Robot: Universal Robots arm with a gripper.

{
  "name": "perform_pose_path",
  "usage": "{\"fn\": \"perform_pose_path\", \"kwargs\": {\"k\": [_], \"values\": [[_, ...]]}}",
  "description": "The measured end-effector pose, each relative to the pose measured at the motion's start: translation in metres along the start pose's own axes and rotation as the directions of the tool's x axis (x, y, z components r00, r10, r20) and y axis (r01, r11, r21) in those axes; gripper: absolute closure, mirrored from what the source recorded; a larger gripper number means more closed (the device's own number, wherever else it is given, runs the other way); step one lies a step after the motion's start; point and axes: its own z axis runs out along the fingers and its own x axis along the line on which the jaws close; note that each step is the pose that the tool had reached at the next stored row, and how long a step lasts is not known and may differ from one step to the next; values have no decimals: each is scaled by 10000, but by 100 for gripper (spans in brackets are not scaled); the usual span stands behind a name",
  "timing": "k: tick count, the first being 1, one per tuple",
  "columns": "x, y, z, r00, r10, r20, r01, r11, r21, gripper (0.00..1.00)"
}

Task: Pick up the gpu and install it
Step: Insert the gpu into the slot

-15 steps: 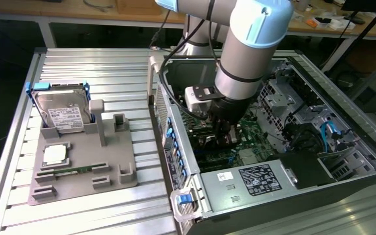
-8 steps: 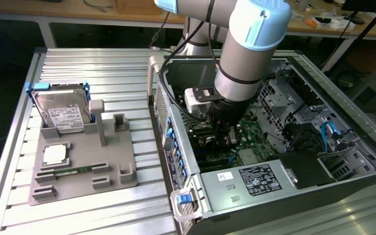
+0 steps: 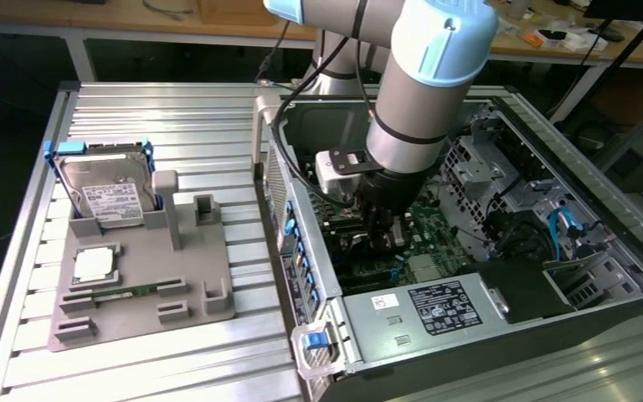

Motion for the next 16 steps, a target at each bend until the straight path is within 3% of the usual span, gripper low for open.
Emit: {"fn": "perform_pose_path", "kwargs": {"k": [3, 4, 5, 8, 16], "values": [[-2, 1, 9, 10000, 4, 20, -4, 10000, 9, 72], [-1, 1, 6, 10000, 3, 12, -3, 10000, 6, 72], [-1, 0, 2, 10000, 1, 3, -1, 10000, 2, 65], [0, 0, -4, 10000, -2, 1, 2, 10000, 10, 65], [-10, -15, -231, 10000, -2, 1, 2, 9999, 139, 65]]}}
